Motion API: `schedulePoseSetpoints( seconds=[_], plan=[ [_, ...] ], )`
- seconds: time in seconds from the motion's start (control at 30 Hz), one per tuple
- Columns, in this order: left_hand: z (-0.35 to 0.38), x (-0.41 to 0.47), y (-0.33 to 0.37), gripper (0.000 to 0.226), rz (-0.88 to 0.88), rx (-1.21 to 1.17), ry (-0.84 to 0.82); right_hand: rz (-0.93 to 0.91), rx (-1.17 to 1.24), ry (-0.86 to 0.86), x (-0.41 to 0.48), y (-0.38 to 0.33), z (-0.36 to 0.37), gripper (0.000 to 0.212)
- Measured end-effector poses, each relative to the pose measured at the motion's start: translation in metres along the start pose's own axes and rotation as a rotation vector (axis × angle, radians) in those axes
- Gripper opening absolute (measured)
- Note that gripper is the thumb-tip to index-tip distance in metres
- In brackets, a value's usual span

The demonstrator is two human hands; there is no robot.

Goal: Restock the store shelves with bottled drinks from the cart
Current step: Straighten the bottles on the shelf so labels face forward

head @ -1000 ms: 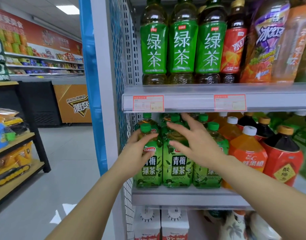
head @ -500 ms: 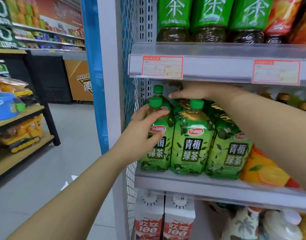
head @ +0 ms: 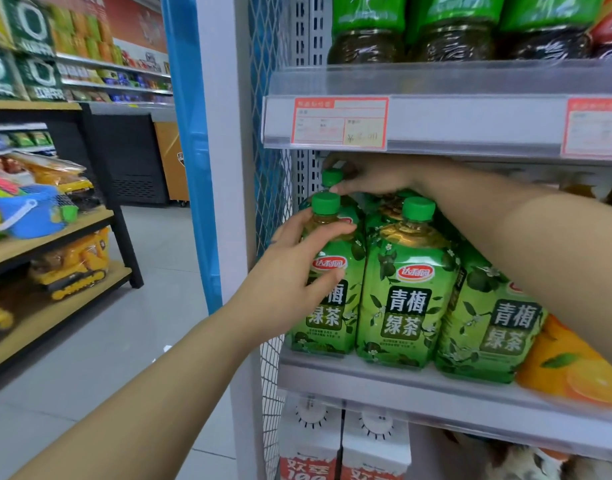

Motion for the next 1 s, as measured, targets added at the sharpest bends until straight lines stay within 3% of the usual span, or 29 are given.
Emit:
schedulePoseSetpoints(
  seconds=[0.63,0.83,0.93,1.0],
  plan=[
    [0.0,0.0,-0.001,0.052,0.023,0.016,0.007,0.021,0.129,0.003,-0.018,-0.01,0.0,0.039],
    [-0.001,0.0,0.001,0.051,-0.003,0.043,-0.02,0.111,0.182,-0.028,-0.033,-0.017,-0.005,0.051],
    [-0.003,0.0,0.004,0.05,-0.032,0.046,-0.043,0.169,0.316,0.097,-0.064,-0.022,-0.015,0.053],
    [-0.004,-0.001,0.007,0.049,-0.041,0.052,-0.053,0.223,0.254,0.247,-0.094,-0.026,-0.019,0.053]
  ],
)
Point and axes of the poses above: each hand's wrist, its own x-axis towards the middle knuckle, its own z-axis out of the palm, y = z × x, the point moved 1 cm from there along x, towards the middle knuckle
